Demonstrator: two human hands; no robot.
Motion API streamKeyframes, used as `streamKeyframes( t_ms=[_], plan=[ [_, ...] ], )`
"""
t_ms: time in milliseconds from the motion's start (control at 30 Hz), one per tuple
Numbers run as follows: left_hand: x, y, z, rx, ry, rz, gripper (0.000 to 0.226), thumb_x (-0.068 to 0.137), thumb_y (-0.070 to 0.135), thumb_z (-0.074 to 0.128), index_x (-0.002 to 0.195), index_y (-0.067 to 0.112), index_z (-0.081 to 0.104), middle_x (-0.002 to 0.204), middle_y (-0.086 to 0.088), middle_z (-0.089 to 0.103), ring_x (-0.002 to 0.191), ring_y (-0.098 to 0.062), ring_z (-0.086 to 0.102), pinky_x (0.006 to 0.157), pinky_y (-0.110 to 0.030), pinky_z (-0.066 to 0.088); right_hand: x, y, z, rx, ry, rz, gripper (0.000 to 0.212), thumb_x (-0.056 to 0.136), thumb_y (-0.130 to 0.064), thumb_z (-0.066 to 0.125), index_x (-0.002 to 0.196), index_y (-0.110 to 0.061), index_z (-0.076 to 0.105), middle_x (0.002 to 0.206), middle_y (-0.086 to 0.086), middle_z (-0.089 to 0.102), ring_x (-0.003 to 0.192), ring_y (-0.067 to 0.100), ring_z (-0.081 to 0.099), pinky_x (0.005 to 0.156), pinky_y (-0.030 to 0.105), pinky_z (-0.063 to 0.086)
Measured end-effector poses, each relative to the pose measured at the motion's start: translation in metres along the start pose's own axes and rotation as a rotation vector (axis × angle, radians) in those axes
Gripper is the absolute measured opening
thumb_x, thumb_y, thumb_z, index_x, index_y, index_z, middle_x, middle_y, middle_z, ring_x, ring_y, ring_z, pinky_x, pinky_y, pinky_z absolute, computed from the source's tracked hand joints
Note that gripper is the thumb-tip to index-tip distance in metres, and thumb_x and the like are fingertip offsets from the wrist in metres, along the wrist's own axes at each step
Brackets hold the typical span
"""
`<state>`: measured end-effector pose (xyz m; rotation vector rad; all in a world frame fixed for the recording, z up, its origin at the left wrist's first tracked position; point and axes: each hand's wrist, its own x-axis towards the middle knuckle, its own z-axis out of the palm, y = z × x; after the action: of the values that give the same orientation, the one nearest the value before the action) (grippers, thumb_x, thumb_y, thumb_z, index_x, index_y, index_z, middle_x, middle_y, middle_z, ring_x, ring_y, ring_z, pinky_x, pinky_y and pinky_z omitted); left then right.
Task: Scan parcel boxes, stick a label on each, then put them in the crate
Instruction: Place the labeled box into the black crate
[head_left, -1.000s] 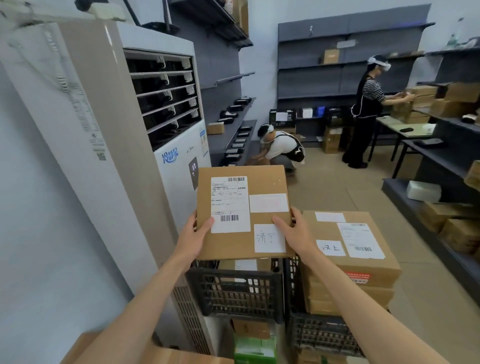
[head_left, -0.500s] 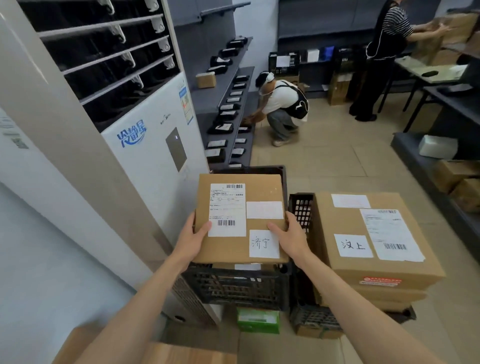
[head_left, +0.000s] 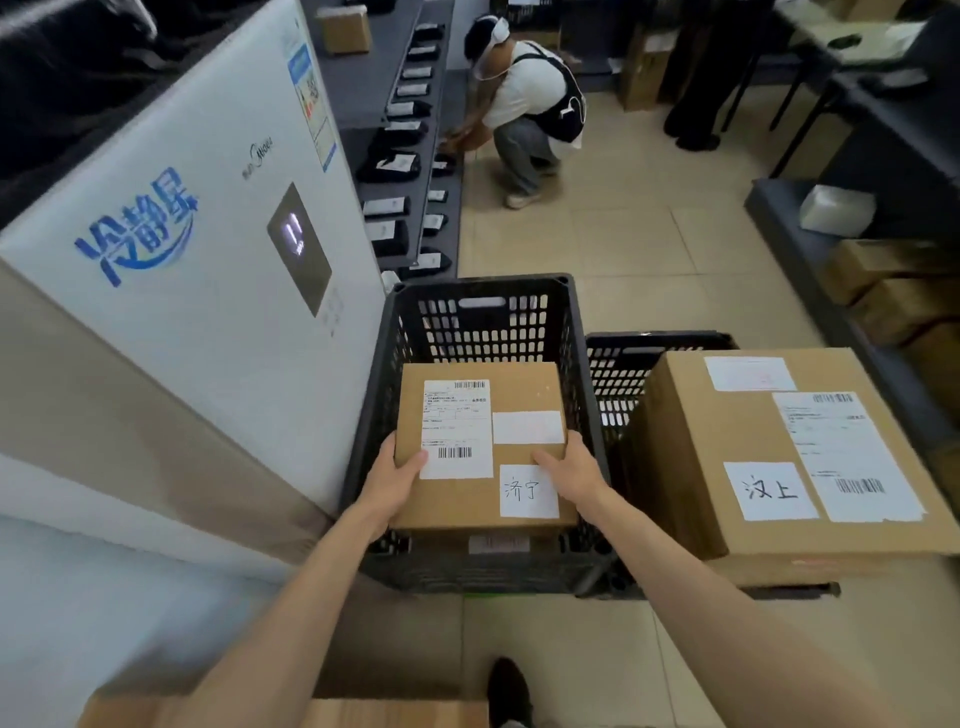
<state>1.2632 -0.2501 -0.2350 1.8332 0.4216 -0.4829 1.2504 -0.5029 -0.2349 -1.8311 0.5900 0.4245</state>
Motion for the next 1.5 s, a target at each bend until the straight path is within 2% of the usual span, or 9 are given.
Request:
streamKeyframes(
  t_ms=[133, 267, 567, 700, 800, 967, 1100, 1267, 1500],
  plan=[
    [0.021, -0.012, 0.003, 0.027, -0.046, -0.079, 0.051, 0.104, 0.026, 0.056, 0.152, 0.023, 0.037, 0.141, -0.002, 0.056, 0.119, -0.022, 0.055, 0.105, -0.047, 0.047, 0.015, 0.018, 0.012, 0.037, -0.009, 0.156, 0.049, 0.101, -0.02, 0.061, 0.143, -0.01, 0.039, 0.137, 0.011, 0.059, 0.121, 0.029, 0.061, 0.102, 0.045, 0.052],
    [0.037, -0.029, 0.004, 0.055, -0.06, -0.147, 0.053, 0.101, 0.021, 0.062, 0.15, 0.019, 0.041, 0.141, -0.005, 0.058, 0.117, -0.022, 0.056, 0.102, -0.045, 0.049, 0.024, 0.034, 0.021, 0.04, 0.004, 0.21, 0.05, 0.099, -0.015, 0.062, 0.144, -0.009, 0.04, 0.135, 0.013, 0.06, 0.115, 0.027, 0.062, 0.094, 0.039, 0.054],
    [0.053, -0.055, 0.01, 0.09, -0.099, -0.263, 0.057, 0.101, 0.022, 0.062, 0.151, 0.016, 0.035, 0.144, -0.007, 0.055, 0.126, -0.027, 0.054, 0.106, -0.048, 0.047, 0.034, 0.042, 0.029, -0.039, 0.01, 0.256, 0.052, 0.1, -0.014, 0.061, 0.145, -0.014, 0.036, 0.136, 0.013, 0.057, 0.121, 0.032, 0.062, 0.096, 0.044, 0.054],
    [0.048, -0.046, 0.008, 0.219, -0.094, -0.18, 0.06, 0.102, 0.019, 0.06, 0.154, 0.017, 0.031, 0.148, -0.006, 0.052, 0.132, -0.027, 0.052, 0.111, -0.046, 0.044, 0.032, 0.034, 0.029, -0.132, 0.021, 0.21, 0.059, 0.102, -0.023, 0.058, 0.152, -0.01, 0.031, 0.145, 0.012, 0.051, 0.133, 0.032, 0.051, 0.109, 0.048, 0.047],
    [0.038, -0.021, 0.007, 0.475, -0.037, 0.002, 0.059, 0.102, 0.028, 0.057, 0.154, 0.022, 0.029, 0.144, -0.007, 0.05, 0.129, -0.028, 0.052, 0.103, -0.044, 0.046, 0.027, 0.009, 0.025, -0.328, 0.021, 0.062, 0.057, 0.102, -0.028, 0.057, 0.151, -0.009, 0.034, 0.144, 0.012, 0.051, 0.133, 0.031, 0.05, 0.11, 0.048, 0.046],
    [0.019, 0.05, -0.003, 0.866, 0.016, 0.268, 0.038, 0.103, 0.041, 0.049, 0.136, 0.021, 0.05, 0.128, -0.004, 0.061, 0.118, -0.026, 0.058, 0.094, -0.046, 0.051, 0.009, -0.06, 0.01, -0.86, 0.062, -0.362, 0.04, 0.103, -0.032, 0.051, 0.136, -0.01, 0.051, 0.138, 0.012, 0.052, 0.122, 0.031, 0.053, 0.101, 0.044, 0.047],
    [-0.026, 0.1, -0.014, 0.968, 0.165, 0.371, 0.045, 0.104, 0.047, 0.046, 0.139, 0.02, 0.051, 0.136, -0.004, 0.061, 0.121, -0.024, 0.058, 0.096, -0.042, 0.051, -0.024, -0.114, -0.002, -0.978, 0.089, -0.681, 0.034, 0.103, -0.039, 0.048, 0.125, -0.014, 0.058, 0.124, 0.007, 0.061, 0.114, 0.028, 0.057, 0.097, 0.043, 0.047],
    [-0.104, 0.12, -0.028, 1.01, 0.308, 0.361, 0.055, 0.103, 0.056, 0.044, 0.146, 0.021, 0.048, 0.146, -0.002, 0.055, 0.128, -0.022, 0.055, 0.099, -0.041, 0.048, -0.069, -0.146, -0.004, -0.985, 0.044, -0.948, 0.034, 0.103, -0.041, 0.048, 0.119, -0.014, 0.061, 0.119, 0.009, 0.061, 0.11, 0.029, 0.059, 0.092, 0.045, 0.05],
    [-0.219, 0.087, -0.045, 0.959, 0.521, 0.231, 0.056, 0.103, 0.056, 0.043, 0.148, 0.021, 0.045, 0.149, -0.005, 0.053, 0.132, -0.026, 0.052, 0.105, -0.039, 0.042, -0.13, -0.139, 0.012, -0.986, -0.089, -1.192, 0.038, 0.103, -0.044, 0.045, 0.115, -0.012, 0.062, 0.113, 0.009, 0.062, 0.105, 0.029, 0.059, 0.087, 0.042, 0.051]
  ],
)
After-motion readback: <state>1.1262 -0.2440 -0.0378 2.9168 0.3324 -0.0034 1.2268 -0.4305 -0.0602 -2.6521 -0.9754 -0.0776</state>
